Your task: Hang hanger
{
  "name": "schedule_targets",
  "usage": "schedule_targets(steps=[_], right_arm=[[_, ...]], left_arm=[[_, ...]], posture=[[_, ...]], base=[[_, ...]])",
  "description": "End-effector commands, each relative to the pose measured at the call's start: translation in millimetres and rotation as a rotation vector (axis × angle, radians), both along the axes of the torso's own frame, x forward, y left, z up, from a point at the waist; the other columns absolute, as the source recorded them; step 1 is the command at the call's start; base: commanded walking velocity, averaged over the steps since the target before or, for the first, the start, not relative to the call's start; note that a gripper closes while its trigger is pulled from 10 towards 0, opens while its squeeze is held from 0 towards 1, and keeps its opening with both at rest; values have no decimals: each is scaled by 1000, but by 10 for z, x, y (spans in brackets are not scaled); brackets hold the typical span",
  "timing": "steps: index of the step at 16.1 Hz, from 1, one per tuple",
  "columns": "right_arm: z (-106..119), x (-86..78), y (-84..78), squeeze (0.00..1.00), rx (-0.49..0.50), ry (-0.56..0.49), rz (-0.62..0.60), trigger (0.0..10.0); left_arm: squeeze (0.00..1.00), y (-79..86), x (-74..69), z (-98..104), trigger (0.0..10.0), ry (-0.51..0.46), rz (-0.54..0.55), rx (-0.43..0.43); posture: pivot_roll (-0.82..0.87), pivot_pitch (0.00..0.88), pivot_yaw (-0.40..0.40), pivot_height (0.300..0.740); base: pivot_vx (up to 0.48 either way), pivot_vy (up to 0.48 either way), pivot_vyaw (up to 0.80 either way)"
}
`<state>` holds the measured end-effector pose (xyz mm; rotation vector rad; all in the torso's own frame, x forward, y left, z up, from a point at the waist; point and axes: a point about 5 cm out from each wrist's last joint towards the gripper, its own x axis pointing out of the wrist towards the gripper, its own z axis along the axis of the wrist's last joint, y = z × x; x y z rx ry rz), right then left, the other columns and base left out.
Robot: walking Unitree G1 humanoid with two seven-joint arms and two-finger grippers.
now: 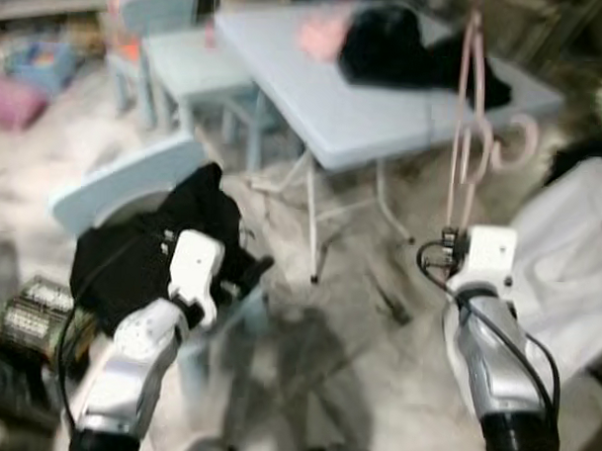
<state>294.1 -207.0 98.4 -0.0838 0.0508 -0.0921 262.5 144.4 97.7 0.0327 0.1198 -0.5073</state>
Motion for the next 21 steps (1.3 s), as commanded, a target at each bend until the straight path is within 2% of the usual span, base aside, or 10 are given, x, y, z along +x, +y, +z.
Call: schedule_targets(steps=[1,6,17,21], right_arm=[[44,16,48,0,0,-18,13,10000],[27,-3,37,0,4,-8,2,10000],[-24,-41,-3,0,-20,21,-50,10000],[-67,-64,-149,0,-64,51,-151,10000]], left_arm=[[0,48,6,14,10000,-10,2,15],[0,33,-14,33,10000,-32,-36,-2],[0,43,-4,45,10000,-30,-47,-19],[0,45,-3,37,10000,-21,-48,-20]], posture=[[-10,48,-50,740],[-10,48,-50,740],[-16,54,-43,740],[-16,54,-43,740]], base=[[0,0,-800],[0,0,-89],[426,0,-800],[370,304,-800]])
